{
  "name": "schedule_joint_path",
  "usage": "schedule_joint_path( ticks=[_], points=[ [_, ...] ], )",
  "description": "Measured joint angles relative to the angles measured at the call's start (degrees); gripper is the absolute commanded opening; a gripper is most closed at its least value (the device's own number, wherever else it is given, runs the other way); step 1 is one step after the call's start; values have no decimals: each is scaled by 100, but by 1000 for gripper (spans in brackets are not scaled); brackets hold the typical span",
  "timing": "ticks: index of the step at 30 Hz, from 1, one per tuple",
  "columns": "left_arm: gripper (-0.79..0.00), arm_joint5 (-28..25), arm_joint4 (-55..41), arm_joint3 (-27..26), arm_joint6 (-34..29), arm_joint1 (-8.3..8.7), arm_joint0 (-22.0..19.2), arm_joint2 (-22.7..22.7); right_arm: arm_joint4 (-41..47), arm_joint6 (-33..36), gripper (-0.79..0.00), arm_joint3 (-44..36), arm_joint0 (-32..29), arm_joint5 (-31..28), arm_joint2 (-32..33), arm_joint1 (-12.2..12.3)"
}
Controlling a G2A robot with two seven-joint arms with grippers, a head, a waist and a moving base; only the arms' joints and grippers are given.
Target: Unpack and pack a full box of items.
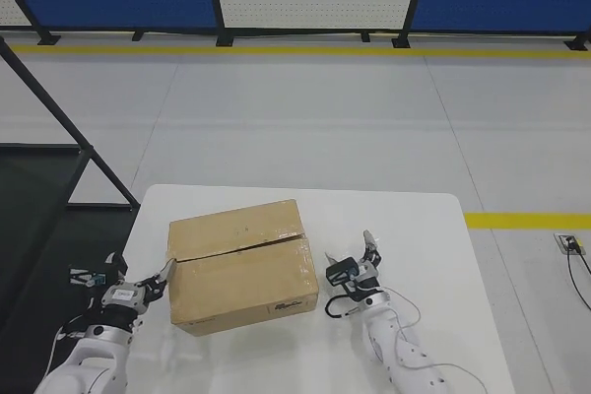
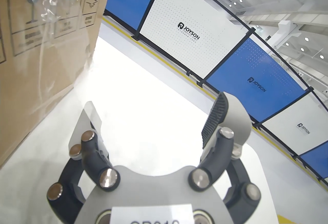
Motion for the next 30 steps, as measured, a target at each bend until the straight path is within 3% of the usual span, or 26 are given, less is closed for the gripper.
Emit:
schedule_joint_path(
  ticks=[13, 21, 30],
  points=[
    [0, -73, -52, 0, 144, -9, 83, -58, 1134, -508, 0, 99, 114, 188, 147, -177],
    [0, -126, -140, 74, 318, -21, 175, -91, 1771, -779, 0, -384, -63, 203, 222, -267],
    [0, -305, -272, 133, 612, -31, 371, -173, 1642, -663, 0, -1242, -447, 740, 223, -302]
  ],
)
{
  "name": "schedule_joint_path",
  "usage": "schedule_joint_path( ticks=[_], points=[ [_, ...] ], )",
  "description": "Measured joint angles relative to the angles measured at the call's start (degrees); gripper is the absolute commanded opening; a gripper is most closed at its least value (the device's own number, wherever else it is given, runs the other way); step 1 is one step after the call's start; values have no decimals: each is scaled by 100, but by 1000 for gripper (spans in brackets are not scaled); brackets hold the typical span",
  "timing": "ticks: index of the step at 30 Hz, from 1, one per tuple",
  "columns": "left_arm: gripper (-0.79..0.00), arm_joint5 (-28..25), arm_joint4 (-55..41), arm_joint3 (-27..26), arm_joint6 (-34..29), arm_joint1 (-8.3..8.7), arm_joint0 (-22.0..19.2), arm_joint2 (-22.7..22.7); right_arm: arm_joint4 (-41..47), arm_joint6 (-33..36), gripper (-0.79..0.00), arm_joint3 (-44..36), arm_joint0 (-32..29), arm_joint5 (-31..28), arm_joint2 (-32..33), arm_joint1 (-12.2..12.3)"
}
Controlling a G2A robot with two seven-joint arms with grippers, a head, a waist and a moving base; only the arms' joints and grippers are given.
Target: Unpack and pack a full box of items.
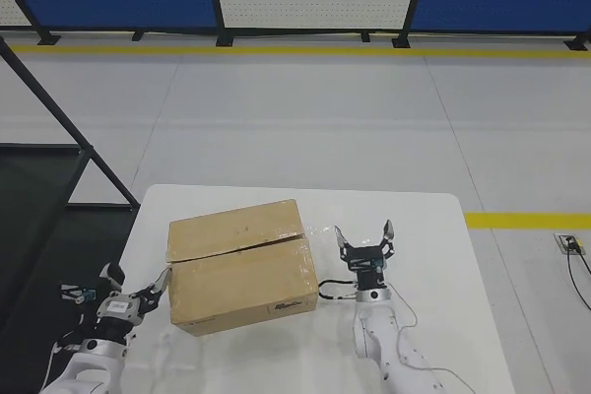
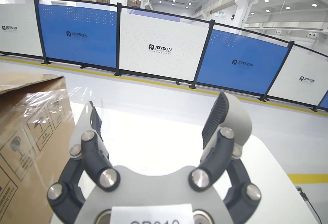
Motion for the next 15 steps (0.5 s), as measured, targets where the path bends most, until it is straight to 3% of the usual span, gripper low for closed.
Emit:
schedule_joint_path(
  ticks=[15],
  points=[
    [0, -345, -174, 122, 527, -13, 381, -191, -707, 722, 0, -1106, -393, 1018, -315, -128]
  ],
)
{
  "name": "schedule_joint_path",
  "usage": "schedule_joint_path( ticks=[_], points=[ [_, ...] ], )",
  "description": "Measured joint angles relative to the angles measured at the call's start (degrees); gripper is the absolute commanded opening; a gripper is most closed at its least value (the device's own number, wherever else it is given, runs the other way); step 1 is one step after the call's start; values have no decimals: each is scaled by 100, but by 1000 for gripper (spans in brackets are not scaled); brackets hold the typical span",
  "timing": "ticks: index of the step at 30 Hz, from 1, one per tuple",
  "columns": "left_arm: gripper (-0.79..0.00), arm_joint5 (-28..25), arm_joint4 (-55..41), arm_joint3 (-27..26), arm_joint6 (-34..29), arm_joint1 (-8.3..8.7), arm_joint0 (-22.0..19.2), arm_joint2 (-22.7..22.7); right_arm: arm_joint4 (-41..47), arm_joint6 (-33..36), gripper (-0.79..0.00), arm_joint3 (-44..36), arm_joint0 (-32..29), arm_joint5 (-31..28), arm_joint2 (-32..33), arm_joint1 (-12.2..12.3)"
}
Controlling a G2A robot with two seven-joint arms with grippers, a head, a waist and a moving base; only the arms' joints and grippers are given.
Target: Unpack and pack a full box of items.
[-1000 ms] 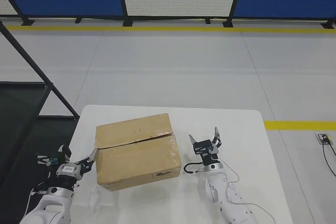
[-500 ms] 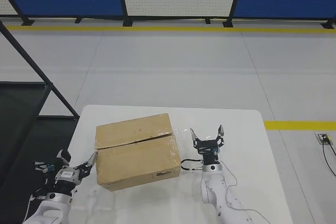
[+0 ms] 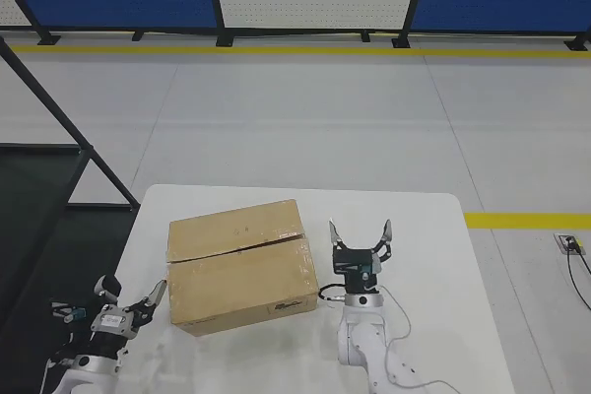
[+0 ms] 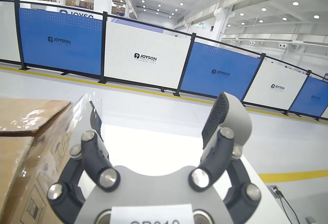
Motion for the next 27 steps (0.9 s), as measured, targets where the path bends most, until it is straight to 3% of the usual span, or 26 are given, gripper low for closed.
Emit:
schedule_joint_path(
  ticks=[13, 27],
  points=[
    [0, -273, -91, 134, 439, -17, 293, -103, -463, 528, 0, -795, -434, 147, -156, -62],
    [0, -255, -95, 189, 361, -34, 312, -76, -441, 553, 0, -822, -449, 140, -141, -61]
  ],
)
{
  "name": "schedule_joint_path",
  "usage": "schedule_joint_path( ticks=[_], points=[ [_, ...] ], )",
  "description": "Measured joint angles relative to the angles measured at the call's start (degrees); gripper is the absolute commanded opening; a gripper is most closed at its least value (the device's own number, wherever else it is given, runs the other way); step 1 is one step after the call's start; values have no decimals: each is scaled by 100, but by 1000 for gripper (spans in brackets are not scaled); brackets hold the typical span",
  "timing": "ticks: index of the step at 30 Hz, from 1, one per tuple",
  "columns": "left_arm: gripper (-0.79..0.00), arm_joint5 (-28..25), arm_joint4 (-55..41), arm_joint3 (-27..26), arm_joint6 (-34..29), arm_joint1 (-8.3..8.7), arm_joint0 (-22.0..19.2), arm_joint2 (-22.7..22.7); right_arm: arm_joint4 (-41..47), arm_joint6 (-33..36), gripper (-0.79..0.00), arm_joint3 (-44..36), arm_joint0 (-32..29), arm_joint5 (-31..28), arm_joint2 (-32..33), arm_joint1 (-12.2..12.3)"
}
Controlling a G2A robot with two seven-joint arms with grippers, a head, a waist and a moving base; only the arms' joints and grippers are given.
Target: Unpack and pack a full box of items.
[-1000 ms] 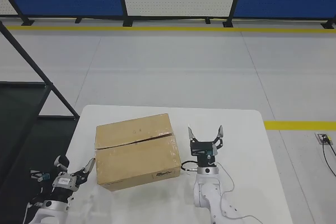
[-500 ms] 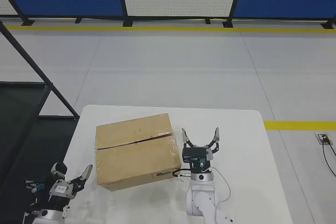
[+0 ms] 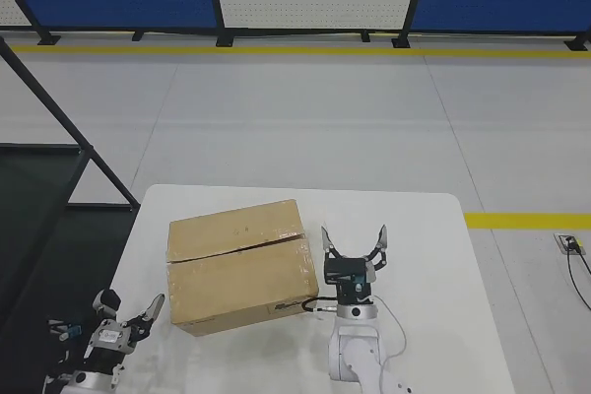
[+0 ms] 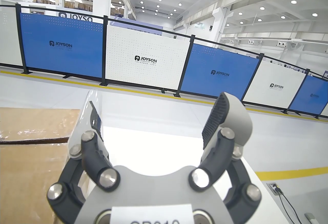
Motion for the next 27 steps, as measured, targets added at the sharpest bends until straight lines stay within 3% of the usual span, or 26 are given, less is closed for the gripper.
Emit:
schedule_joint_path(
  ticks=[5, 10, 18, 23, 27],
  points=[
    [0, 19, 28, 12, -22, -6, 13, 15, -62, -91, 0, -144, 13, -141, -21, -16],
    [0, 18, 49, 33, 17, -13, 42, 17, -777, 123, 0, -94, 243, 460, -320, -116],
    [0, -47, -44, 135, 186, -24, 110, -46, -2241, 1168, 0, 192, 649, 1209, -720, -305],
    [0, -81, -66, 171, 233, -29, 115, -57, -3102, 1794, 0, 346, 826, 1398, -793, -400],
    [0, -115, -73, 196, 272, -33, 119, -69, -3915, 2336, 0, 372, 898, 1196, -847, -464]
  ],
)
